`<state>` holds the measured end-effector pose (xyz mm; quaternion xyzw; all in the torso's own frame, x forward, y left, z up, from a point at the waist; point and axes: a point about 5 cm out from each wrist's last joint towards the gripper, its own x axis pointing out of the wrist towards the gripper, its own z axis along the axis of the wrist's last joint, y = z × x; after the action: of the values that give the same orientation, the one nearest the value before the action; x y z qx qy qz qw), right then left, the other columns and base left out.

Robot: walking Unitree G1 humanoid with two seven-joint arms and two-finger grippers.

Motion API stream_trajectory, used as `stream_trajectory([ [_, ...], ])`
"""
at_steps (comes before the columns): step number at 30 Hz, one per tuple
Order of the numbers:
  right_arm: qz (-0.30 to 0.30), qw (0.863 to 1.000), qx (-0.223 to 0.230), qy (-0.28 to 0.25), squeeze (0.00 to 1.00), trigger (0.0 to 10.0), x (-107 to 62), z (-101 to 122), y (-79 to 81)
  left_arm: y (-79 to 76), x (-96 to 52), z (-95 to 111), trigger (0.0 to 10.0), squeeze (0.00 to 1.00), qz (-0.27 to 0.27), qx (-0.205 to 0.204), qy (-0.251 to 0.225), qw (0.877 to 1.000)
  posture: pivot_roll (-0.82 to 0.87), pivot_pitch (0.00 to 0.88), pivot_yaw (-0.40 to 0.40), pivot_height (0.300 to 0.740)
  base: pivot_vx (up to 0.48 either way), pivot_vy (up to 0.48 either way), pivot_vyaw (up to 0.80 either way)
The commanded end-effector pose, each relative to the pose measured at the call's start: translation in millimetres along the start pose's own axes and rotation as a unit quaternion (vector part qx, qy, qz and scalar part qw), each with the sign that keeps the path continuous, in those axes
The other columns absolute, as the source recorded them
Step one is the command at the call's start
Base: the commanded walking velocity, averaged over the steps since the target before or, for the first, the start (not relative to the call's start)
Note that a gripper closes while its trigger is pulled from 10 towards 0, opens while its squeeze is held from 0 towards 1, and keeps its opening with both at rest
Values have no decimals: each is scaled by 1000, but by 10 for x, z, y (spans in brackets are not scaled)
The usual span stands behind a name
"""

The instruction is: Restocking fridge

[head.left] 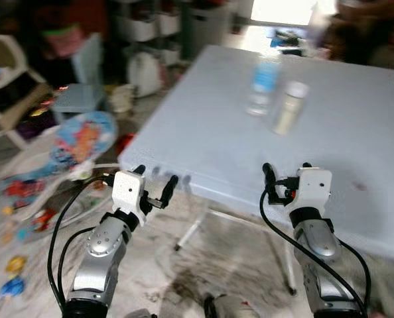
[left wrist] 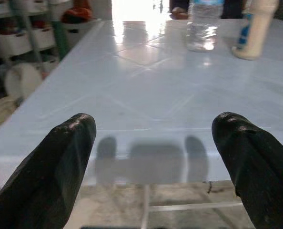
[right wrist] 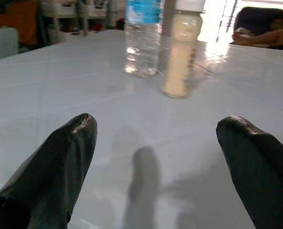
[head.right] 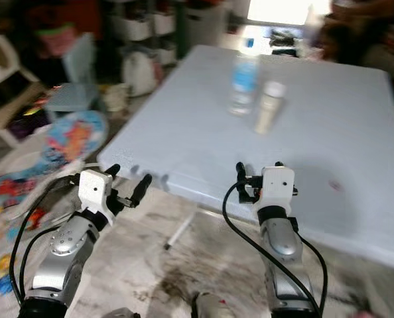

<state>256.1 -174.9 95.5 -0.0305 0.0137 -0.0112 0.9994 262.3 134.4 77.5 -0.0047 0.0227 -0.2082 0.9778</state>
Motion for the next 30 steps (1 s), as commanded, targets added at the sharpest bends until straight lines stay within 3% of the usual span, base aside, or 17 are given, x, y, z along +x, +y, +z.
stream_trajectory([
  [1, 5, 1000, -4, -16, 0, 10000, 21, 67, 15, 14, 5, 40, 10000, 0, -2, 2, -8, 1000, 6, 0, 7, 740, 0, 0, 0],
  [19, 5, 999, -20, -40, 0, 10000, 56, 162, 43, -17, 61, 78, 10000, 0, -8, 0, -17, 1000, -1, 0, 12, 740, 143, 0, -165],
  [27, 17, 998, -37, -52, 0, 10000, 68, 201, 79, -4, 79, 57, 10000, 0, 4, -6, -8, 1000, -1, 0, 9, 740, 34, 453, 0],
  [30, -10, 998, -33, -59, 0, 10000, 4, 259, -2, 77, 57, 119, 10000, 0, 45, 37, -27, 998, 5, 0, 1, 740, 0, 244, 0],
])
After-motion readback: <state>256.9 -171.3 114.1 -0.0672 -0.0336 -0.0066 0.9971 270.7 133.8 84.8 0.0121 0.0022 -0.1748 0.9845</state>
